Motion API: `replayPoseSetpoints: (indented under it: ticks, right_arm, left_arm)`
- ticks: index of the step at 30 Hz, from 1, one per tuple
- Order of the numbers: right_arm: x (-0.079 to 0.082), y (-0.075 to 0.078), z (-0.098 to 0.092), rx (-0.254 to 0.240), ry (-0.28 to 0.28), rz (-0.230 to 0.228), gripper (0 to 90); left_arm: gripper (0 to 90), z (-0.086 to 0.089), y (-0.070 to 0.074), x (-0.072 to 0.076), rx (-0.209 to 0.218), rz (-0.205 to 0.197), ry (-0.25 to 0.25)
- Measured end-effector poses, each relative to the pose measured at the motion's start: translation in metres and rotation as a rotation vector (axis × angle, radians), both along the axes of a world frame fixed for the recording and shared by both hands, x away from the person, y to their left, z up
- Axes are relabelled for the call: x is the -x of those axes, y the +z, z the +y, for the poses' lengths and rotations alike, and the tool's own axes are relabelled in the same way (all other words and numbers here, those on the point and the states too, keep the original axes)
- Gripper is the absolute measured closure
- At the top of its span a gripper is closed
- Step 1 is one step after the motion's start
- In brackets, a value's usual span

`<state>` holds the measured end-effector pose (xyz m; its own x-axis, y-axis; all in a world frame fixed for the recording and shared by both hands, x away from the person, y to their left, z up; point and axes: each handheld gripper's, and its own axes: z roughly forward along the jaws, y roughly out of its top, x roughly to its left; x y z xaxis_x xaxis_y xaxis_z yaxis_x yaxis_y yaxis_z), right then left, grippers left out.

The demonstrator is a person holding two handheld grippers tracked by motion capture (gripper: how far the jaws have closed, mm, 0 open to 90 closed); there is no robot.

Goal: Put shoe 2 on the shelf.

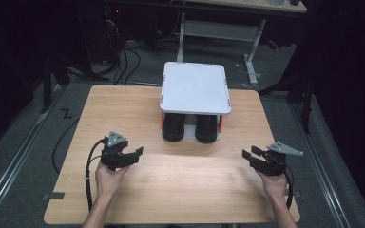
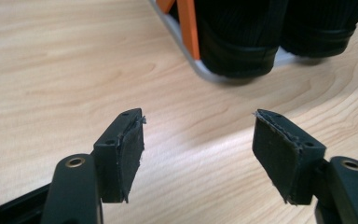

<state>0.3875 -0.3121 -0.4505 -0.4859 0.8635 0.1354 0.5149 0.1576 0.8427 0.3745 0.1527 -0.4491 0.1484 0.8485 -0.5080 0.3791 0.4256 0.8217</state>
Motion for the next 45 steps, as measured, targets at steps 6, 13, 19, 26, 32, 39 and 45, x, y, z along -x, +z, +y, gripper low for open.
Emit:
replayPoseSetpoints:
  ticks: [6, 13, 19, 26, 32, 39, 45]
  right_arm:
    - [0.000, -0.009, -0.002, 0.016, -0.017, 0.020, 49.0]
    - [-0.002, -0.020, -0.006, 0.041, -0.041, 0.049, 48.8]
    - [-0.005, -0.028, -0.008, 0.056, -0.054, 0.073, 48.7]
    - [-0.009, -0.040, -0.009, 0.116, -0.080, 0.102, 48.4]
    - [-0.012, -0.050, -0.007, 0.180, -0.099, 0.112, 47.2]
    - [-0.013, -0.050, -0.004, 0.222, -0.110, 0.101, 43.5]
    - [-0.013, -0.050, -0.005, 0.220, -0.116, 0.106, 40.9]
  left_arm:
    - [33.8, 0.005, -0.014, 0.001, -0.002, 0.029, 0.028]
    - [33.8, 0.007, -0.030, -0.001, -0.027, 0.056, 0.052]
    - [33.8, 0.010, -0.043, -0.002, -0.049, 0.071, 0.086]
    - [34.2, 0.014, -0.052, -0.004, -0.087, 0.065, 0.124]
    - [34.2, 0.016, -0.061, -0.006, -0.111, 0.072, 0.147]
    - [32.7, 0.014, -0.069, -0.005, -0.138, 0.047, 0.155]
    - [31.0, 0.014, -0.069, -0.005, -0.135, 0.049, 0.148]
